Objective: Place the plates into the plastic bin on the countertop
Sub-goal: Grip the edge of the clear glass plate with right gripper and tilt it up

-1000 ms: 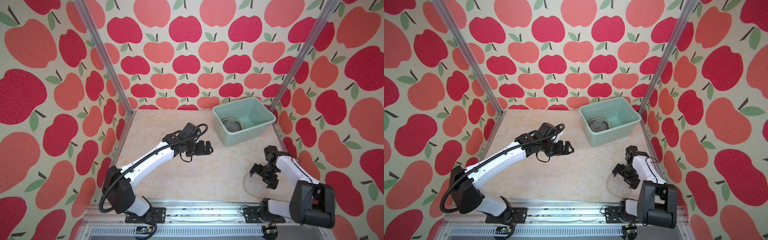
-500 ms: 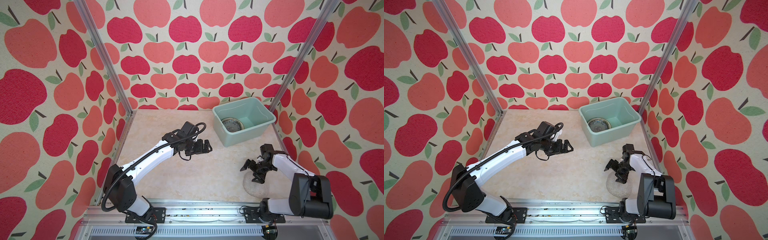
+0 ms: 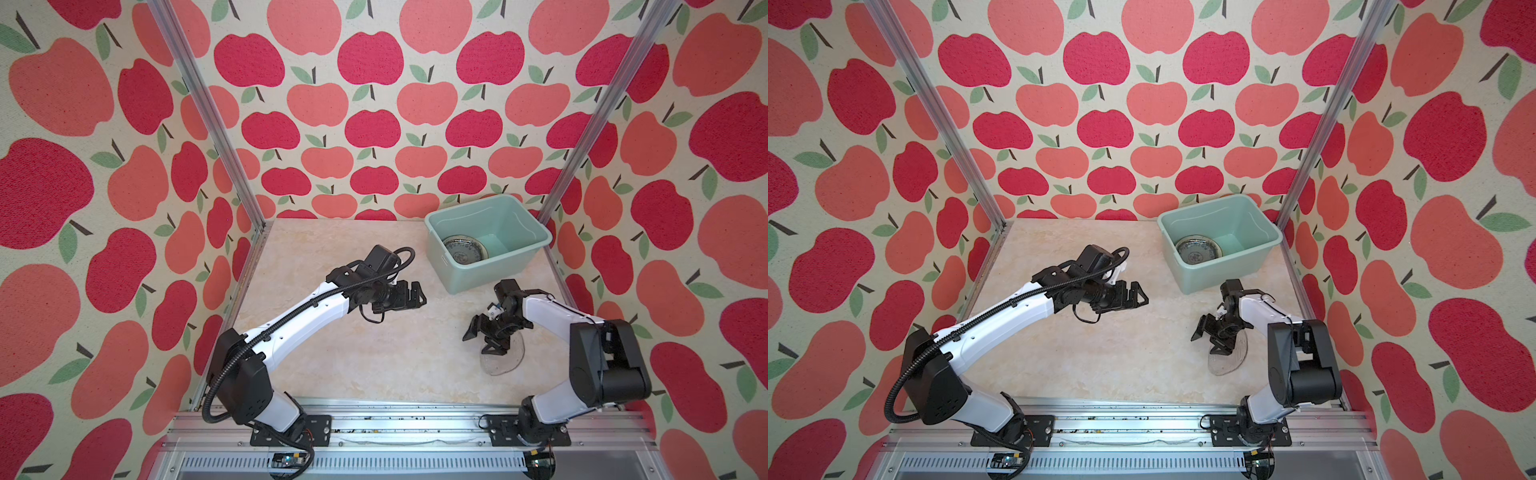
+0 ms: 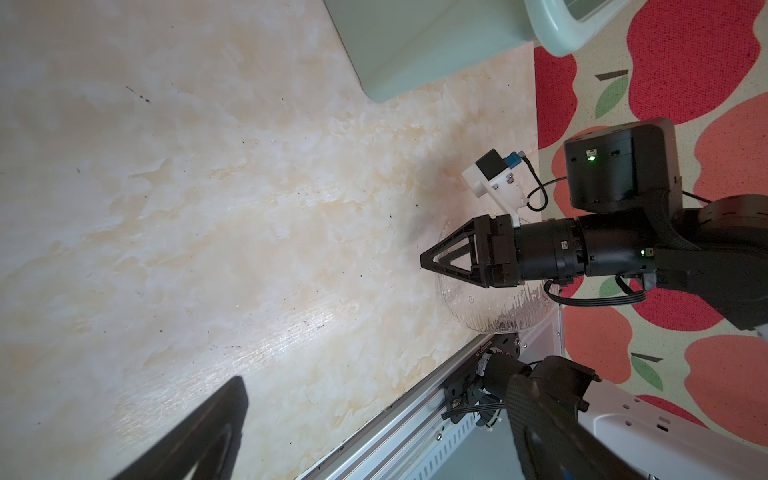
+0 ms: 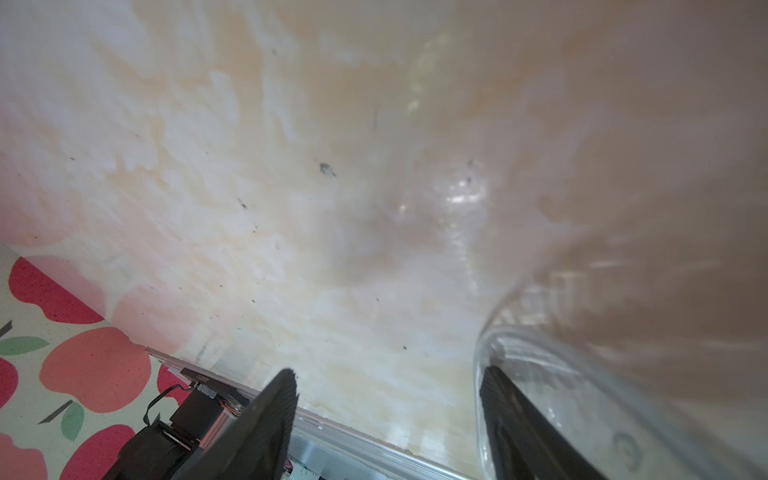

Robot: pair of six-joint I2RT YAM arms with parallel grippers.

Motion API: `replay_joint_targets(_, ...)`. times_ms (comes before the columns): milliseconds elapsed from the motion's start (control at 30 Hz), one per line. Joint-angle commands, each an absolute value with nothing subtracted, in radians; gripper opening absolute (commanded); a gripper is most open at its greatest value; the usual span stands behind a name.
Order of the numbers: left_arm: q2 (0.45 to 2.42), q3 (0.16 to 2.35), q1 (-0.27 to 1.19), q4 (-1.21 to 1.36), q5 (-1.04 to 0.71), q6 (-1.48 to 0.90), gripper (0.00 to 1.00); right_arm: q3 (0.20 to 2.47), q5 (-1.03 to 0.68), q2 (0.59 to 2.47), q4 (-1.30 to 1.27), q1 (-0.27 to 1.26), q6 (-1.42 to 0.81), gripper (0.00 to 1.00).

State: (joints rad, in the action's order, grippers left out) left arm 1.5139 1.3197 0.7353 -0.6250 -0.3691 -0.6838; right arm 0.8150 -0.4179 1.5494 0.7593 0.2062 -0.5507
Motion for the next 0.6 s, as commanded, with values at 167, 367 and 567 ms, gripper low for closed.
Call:
replay_joint_targets(167,1.475,1.297,0.738,-0.646,-0.338,-0.692,0.99,0.901,-0.436,1.633,0.704,0.274,-0.516,0.73)
replay_joint_targets(367,1.467,1.298,0.738,-0.649,-0.328,-0.695,0.99,0.977,-0.511,1.687,0.674,0.308,-0.481,0.73)
replay_joint_targets(567,1.468,1.308,0.739,-0.653,-0.321,-0.697,0.99,1.012,-0.502,1.694,0.698,0.322,-0.458,0.73)
